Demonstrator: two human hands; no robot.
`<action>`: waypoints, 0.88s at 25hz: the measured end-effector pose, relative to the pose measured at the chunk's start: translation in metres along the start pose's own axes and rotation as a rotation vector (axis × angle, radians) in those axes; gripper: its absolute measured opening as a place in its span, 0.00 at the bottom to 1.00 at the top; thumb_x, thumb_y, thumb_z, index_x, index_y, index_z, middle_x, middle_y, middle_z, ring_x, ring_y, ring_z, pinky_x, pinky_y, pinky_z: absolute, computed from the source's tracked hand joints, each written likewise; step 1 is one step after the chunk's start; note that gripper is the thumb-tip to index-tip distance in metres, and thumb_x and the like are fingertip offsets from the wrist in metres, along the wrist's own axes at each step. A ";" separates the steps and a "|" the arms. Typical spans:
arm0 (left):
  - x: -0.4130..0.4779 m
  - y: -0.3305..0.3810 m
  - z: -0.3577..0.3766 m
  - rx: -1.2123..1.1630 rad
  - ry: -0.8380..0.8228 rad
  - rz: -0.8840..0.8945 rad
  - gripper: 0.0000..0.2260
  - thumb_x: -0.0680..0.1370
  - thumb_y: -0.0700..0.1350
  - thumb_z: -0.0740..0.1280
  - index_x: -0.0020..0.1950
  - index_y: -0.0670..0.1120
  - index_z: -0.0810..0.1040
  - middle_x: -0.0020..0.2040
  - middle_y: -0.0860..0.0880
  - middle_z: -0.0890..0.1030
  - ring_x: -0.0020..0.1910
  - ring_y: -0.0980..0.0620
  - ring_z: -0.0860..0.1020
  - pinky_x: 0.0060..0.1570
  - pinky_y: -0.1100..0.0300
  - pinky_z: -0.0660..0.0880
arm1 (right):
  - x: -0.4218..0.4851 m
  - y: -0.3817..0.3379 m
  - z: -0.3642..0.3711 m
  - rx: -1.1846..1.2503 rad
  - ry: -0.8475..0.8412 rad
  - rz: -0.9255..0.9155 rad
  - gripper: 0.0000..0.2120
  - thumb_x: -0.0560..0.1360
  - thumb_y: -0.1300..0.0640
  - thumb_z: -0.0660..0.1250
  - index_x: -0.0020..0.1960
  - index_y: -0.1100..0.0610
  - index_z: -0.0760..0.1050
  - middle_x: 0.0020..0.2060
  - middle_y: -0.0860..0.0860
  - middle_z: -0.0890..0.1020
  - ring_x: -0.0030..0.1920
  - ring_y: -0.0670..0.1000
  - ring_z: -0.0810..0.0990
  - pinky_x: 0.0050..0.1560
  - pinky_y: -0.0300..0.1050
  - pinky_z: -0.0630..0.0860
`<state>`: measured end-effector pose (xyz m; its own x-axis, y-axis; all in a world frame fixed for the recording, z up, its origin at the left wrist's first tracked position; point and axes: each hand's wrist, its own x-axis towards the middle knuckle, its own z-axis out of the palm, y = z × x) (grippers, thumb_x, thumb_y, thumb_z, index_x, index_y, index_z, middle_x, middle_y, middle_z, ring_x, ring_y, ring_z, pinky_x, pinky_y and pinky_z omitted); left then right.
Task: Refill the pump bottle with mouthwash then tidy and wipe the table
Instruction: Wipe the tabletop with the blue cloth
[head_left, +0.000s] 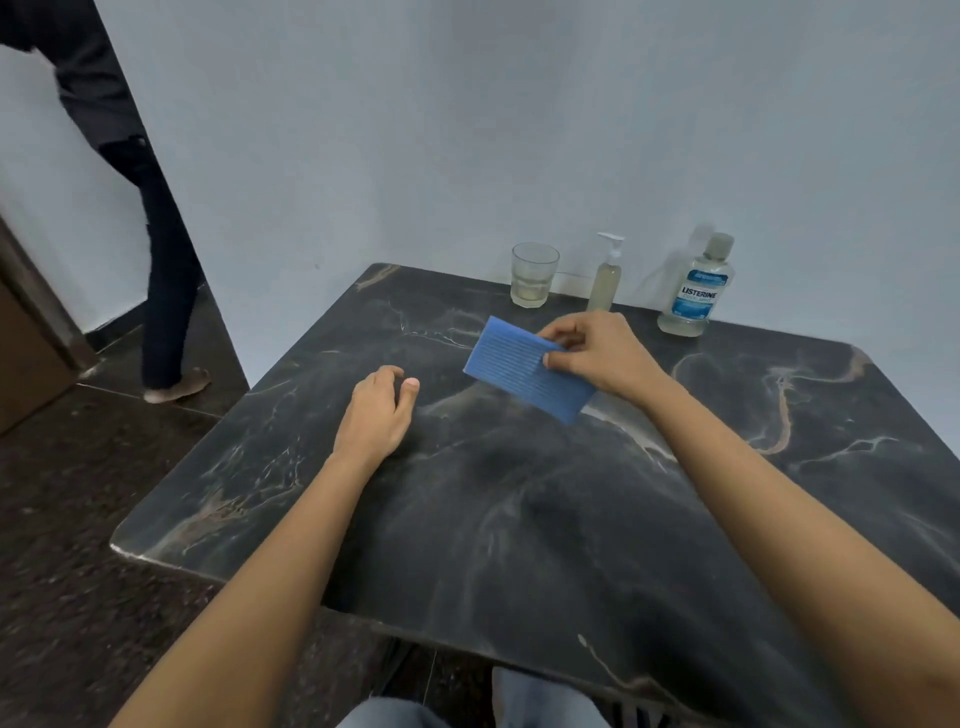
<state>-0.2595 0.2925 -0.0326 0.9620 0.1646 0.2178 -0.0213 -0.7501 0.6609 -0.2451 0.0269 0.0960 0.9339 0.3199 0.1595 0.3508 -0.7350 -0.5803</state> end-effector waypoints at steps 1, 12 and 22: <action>0.013 -0.002 0.004 0.012 -0.002 -0.003 0.18 0.82 0.53 0.55 0.63 0.41 0.72 0.58 0.44 0.78 0.58 0.46 0.74 0.53 0.54 0.70 | 0.025 0.005 0.007 0.020 0.022 0.025 0.11 0.71 0.62 0.70 0.53 0.55 0.82 0.49 0.49 0.84 0.48 0.44 0.80 0.50 0.38 0.73; 0.093 -0.024 0.032 0.070 0.075 0.043 0.17 0.82 0.54 0.54 0.55 0.42 0.74 0.53 0.47 0.78 0.57 0.48 0.73 0.53 0.52 0.72 | 0.265 0.020 0.086 -0.130 0.236 -0.003 0.17 0.67 0.72 0.61 0.50 0.62 0.82 0.47 0.59 0.84 0.49 0.58 0.81 0.49 0.47 0.78; 0.094 -0.023 0.034 0.088 0.082 0.027 0.18 0.82 0.56 0.53 0.58 0.44 0.72 0.55 0.49 0.77 0.60 0.50 0.72 0.53 0.56 0.69 | 0.279 0.052 0.159 -0.271 0.078 -0.038 0.13 0.76 0.61 0.62 0.58 0.62 0.79 0.55 0.60 0.81 0.58 0.60 0.76 0.56 0.52 0.74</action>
<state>-0.1595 0.3028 -0.0518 0.9359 0.1928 0.2948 -0.0194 -0.8075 0.5896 0.0229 0.1733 -0.0166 0.9185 0.3112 0.2439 0.3815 -0.8597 -0.3398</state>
